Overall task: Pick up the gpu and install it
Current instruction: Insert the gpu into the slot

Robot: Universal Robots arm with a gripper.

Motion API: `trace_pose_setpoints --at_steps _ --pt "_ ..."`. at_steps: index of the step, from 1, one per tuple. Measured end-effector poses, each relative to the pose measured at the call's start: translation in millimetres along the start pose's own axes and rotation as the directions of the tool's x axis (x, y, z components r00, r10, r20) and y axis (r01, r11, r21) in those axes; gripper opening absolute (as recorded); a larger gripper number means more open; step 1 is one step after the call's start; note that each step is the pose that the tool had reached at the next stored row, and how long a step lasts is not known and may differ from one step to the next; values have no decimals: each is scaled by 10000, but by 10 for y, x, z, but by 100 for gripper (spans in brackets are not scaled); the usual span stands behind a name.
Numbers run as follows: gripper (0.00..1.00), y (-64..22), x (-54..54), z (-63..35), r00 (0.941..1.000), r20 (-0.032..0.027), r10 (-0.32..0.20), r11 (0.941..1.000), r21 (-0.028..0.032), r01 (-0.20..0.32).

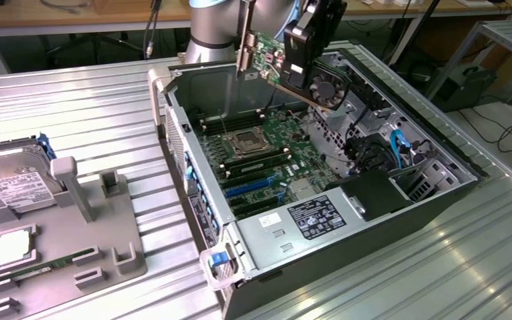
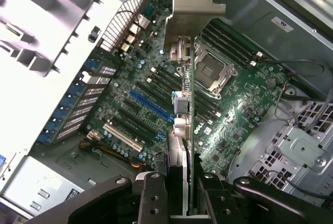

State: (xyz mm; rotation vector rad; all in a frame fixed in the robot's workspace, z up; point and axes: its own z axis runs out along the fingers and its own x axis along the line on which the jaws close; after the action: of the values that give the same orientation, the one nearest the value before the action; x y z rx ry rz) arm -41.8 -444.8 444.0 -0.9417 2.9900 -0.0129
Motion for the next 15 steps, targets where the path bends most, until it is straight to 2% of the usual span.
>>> trace_pose_setpoints --at_steps 8,15 --pt "28 6 9 1 9983 6 -585 9983 -2 585" --pt "28 12 17 1 9929 12 -1186 9929 -4 1186"
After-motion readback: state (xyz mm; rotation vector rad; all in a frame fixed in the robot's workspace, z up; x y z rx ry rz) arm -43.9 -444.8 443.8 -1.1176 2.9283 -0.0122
